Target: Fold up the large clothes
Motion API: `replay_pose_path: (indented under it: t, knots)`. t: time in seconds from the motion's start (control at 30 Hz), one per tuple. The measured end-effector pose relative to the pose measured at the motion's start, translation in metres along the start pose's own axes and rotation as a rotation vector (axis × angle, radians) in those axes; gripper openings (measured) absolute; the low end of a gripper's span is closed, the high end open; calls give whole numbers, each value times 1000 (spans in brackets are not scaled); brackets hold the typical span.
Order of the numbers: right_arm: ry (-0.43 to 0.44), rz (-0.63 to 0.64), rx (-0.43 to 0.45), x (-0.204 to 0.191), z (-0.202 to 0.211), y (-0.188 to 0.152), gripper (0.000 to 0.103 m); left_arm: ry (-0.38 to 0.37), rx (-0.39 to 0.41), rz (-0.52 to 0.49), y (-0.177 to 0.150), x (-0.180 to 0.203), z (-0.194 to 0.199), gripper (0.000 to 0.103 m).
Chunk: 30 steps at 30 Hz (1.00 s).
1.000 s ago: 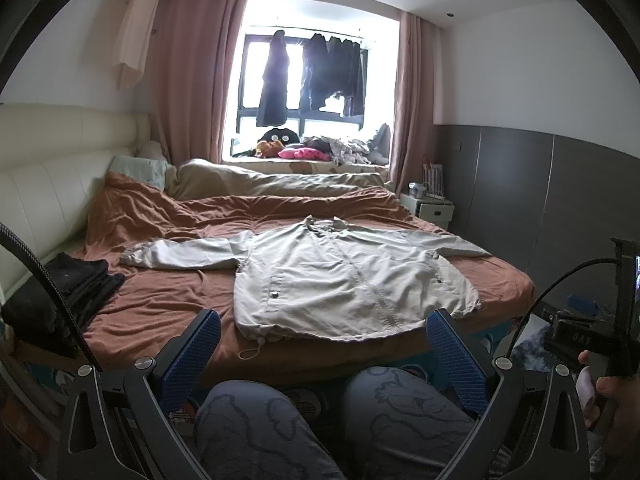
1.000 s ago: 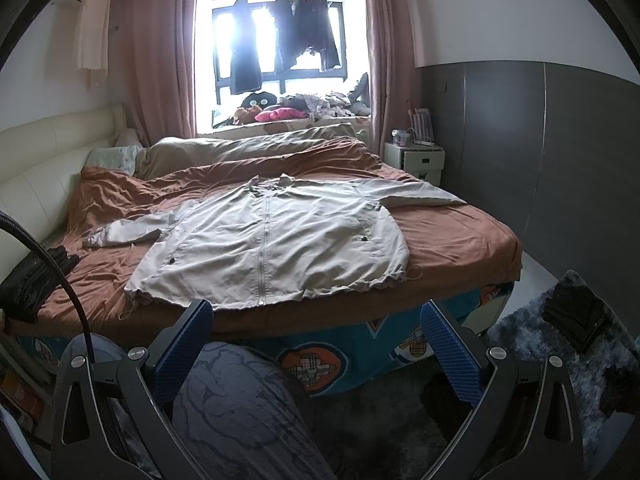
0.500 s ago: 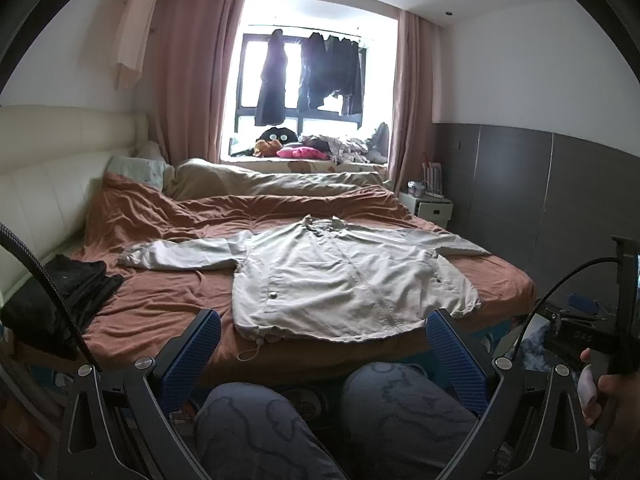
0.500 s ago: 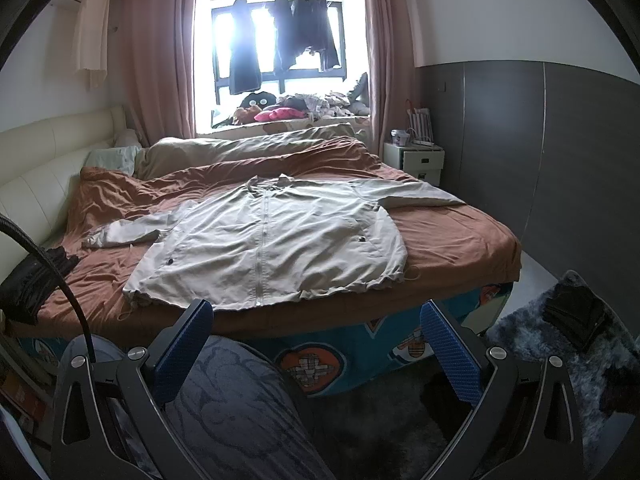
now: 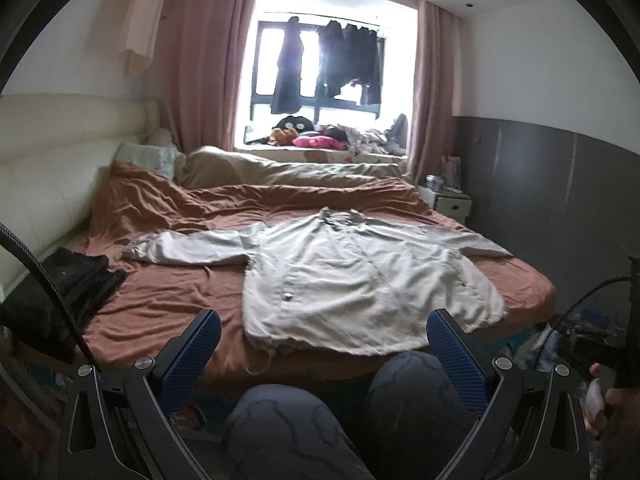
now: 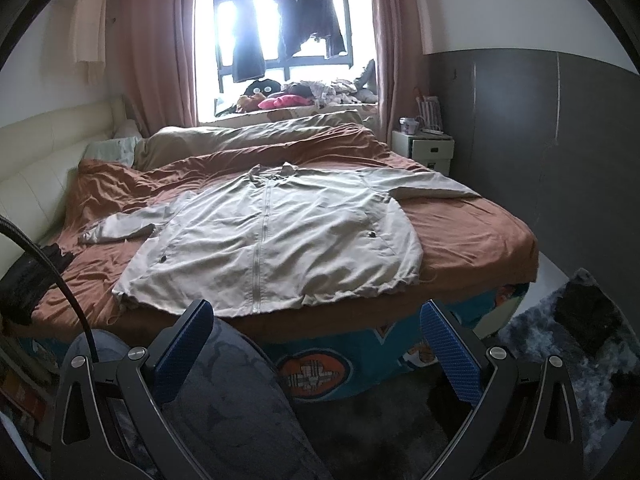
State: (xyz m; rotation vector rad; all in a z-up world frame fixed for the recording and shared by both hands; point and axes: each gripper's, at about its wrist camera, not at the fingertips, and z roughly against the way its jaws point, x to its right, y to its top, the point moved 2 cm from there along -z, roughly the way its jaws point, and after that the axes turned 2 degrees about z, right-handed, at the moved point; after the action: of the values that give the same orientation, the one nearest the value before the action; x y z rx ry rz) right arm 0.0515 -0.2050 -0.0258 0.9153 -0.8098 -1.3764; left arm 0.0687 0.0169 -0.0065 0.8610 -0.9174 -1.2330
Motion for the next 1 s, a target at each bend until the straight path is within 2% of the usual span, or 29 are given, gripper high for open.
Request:
replay_pose_path:
  t: [0.27, 0.6, 0.9, 1.0]
  knots:
    - [38, -16, -10, -8, -54, 25, 103, 63, -12, -4, 28, -26, -49, 103]
    - [183, -55, -23, -53, -132, 76, 103, 160, -59, 62, 55, -97, -111, 103]
    - [251, -58, -62, -90, -217, 117, 103, 236, -82, 123, 81, -162, -161, 102]
    - [281, -87, -71, -100, -244, 131, 103, 259, -97, 135, 91, -184, -180, 99]
